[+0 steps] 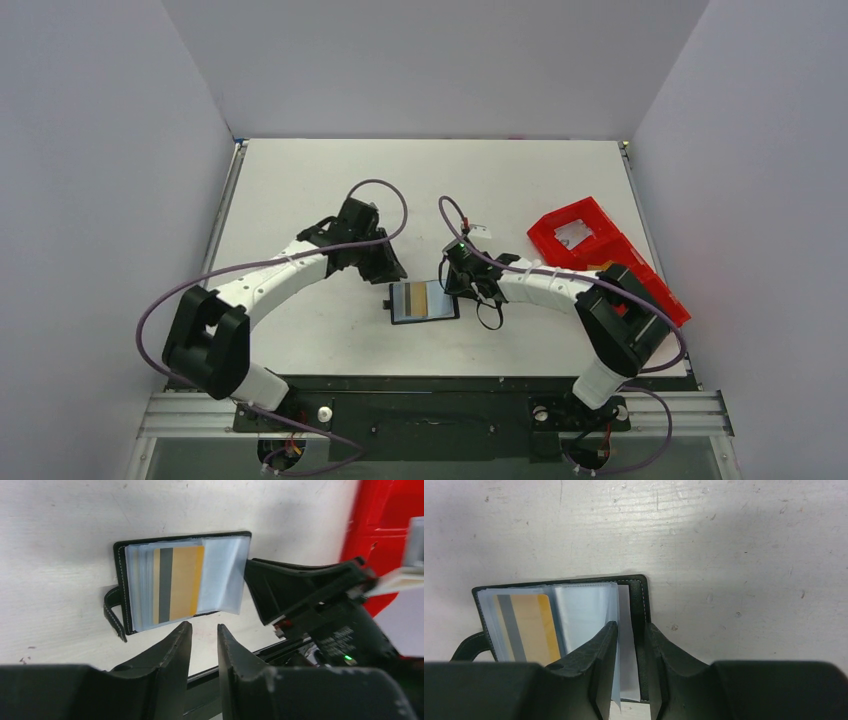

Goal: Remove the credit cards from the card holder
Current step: Remove the credit card from the card holder.

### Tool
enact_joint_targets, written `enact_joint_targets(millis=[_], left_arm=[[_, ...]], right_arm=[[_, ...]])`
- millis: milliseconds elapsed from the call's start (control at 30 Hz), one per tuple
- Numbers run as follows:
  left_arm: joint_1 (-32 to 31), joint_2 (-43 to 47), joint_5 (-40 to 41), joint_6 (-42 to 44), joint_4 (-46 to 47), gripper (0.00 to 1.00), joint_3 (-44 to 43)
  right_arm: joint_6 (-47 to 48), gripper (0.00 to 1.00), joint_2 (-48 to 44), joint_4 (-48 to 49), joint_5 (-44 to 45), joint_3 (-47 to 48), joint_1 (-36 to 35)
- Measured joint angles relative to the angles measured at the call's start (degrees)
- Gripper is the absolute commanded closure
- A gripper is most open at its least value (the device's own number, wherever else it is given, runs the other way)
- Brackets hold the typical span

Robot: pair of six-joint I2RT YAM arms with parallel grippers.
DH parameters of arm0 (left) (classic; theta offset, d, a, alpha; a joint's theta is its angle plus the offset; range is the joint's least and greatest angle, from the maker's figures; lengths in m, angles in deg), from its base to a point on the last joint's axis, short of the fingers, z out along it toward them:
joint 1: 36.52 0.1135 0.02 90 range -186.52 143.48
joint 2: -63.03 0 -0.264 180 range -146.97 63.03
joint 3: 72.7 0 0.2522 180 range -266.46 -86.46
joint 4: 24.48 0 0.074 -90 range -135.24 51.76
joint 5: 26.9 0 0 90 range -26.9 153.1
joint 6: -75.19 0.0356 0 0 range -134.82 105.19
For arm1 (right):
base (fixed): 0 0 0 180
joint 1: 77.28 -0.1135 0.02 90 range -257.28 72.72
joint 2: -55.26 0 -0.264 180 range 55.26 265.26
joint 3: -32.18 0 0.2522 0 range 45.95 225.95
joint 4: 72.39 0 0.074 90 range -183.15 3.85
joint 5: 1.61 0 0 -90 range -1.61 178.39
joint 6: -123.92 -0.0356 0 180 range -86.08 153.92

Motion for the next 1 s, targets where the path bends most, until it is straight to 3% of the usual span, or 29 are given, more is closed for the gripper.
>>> enact_joint_targets(millis=[233,567,1000], left_arm=[[-2.8,-9.4,-2.5,-0.5,3.9,0.91,1.1],[-2.6,-10.2,1.0,-0.1,6.4,0.92,5.7],[-2.5,-11.1,1.6,0.3,10.7,0.92,7.1]], right_arm=[[0.1,0.76,-4.2,-1.4,0.3,-0.1,0.1],[1.0,0.70,-9.5,-6.5,0.2,4.7,-0.5],[-1.4,0.71,2.3,2.0,-12.6,7.2,-1.5]])
